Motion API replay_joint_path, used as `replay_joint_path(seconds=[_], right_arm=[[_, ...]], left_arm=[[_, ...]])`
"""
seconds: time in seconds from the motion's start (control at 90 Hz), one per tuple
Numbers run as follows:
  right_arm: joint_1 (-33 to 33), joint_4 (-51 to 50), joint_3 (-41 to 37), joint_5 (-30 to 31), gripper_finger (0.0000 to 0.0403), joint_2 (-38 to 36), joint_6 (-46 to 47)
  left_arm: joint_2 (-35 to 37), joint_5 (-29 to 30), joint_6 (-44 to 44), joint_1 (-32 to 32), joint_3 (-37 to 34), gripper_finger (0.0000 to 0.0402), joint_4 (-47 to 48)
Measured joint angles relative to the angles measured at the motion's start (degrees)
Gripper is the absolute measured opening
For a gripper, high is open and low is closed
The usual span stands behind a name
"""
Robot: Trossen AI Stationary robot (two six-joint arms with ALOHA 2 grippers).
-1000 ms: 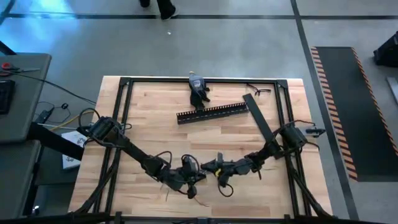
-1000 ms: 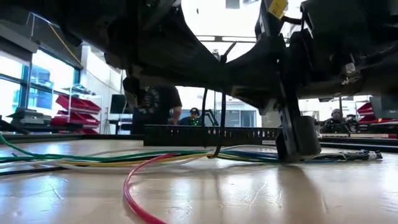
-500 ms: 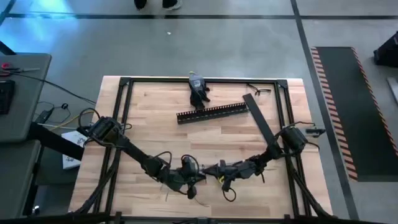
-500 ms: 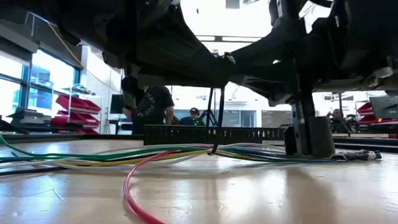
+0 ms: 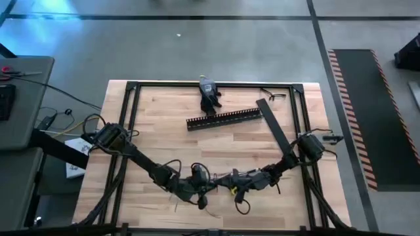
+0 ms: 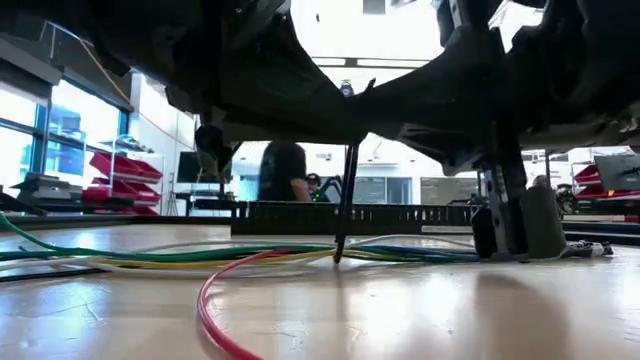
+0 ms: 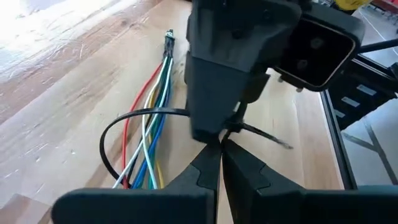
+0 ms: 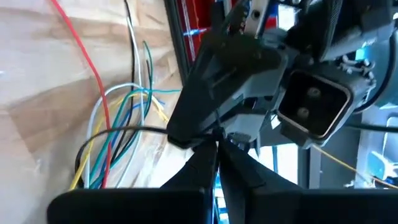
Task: Ziptie cables
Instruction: Wrap the colored loose cables with the black zip tie
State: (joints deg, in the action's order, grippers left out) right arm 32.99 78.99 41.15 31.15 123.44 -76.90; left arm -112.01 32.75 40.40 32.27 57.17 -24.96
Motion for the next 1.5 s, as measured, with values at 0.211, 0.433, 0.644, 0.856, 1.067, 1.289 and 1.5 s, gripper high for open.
replay_joint_path(seconds=[0.211,0.433,0.644,0.856,1.067,1.289,1.5], right_arm=[[-0.1,-0.2,0.0,0.1,0.0049,0.0,4.5],[0.6,-0.8,0.0,1.5,0.0138,0.0,7.4],[3.5,-2.0,0.0,12.9,0.0168,-0.1,13.5],[7.1,-2.0,0.0,30.4,0.0169,-0.6,23.9],[10.2,-5.2,-0.1,34.3,0.0169,-9.3,42.2],[8.9,-41.7,2.9,14.1,0.0169,-24.5,82.4],[4.5,-69.4,14.0,10.1,0.0169,-24.0,100.1]], left_arm=[[0.0,-0.1,0.1,0.0,0.0,0.0,-0.1],[0.0,0.1,0.1,0.0,0.0,0.0,-0.4],[0.0,4.1,-1.1,0.0,0.1,0.0,-0.3],[0.0,10.6,-3.8,0.1,0.1,0.0,-0.2],[0.0,14.2,-7.5,0.4,0.1,0.0,-0.2],[0.0,24.7,-12.9,1.9,0.0,0.0,-0.1],[-1.2,27.0,-15.5,2.3,0.0,0.0,-0.8]])
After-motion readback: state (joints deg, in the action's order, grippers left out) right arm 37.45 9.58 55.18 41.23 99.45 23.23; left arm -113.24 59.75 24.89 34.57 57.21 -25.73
